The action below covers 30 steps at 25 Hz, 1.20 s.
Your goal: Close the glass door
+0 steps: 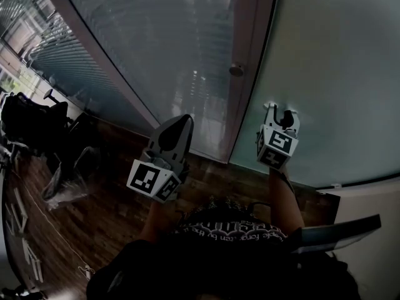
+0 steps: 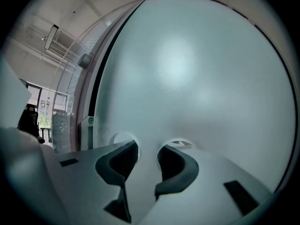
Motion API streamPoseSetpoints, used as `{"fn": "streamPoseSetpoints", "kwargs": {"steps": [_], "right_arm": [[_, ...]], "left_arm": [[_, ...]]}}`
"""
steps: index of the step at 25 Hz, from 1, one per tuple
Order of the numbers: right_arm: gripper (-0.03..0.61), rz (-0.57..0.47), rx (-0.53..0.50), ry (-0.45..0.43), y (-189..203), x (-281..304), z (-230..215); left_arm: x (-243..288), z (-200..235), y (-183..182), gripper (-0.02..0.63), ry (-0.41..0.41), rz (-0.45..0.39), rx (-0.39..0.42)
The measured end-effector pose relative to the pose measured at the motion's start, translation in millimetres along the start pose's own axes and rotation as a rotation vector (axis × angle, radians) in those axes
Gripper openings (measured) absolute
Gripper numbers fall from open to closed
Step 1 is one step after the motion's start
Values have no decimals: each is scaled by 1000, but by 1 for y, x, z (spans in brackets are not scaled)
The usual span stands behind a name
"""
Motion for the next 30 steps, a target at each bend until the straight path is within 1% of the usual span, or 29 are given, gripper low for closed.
{"fn": "streamPoseSetpoints", "kwargs": {"steps": [7, 14, 17, 25, 30], "right_arm": [[129, -15, -10, 5, 2, 11, -3], [127, -3, -5, 20, -2, 9, -1], [127, -1, -11, 12, -2, 9, -1], [127, -2, 24, -5, 2, 6, -2], [130, -2, -7, -39, 5, -3, -1]], "left_arm": [[4, 4, -1, 2, 2, -5, -6], [7, 5, 1, 2, 5, 4, -2], [9, 2, 0, 2, 22, -13, -13], [6, -4, -2, 2, 32, -17, -12], [-1, -4, -1, 2, 17, 1, 8]]}}
Point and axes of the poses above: the fingertips, and each gripper's own axes: x forward along the fingers, z to its left, y out of its underside, the point moved 10 cm from there along -x, backward along the fingers, and after that the axes turned 10 degrees about -y, right-handed, at the moved point
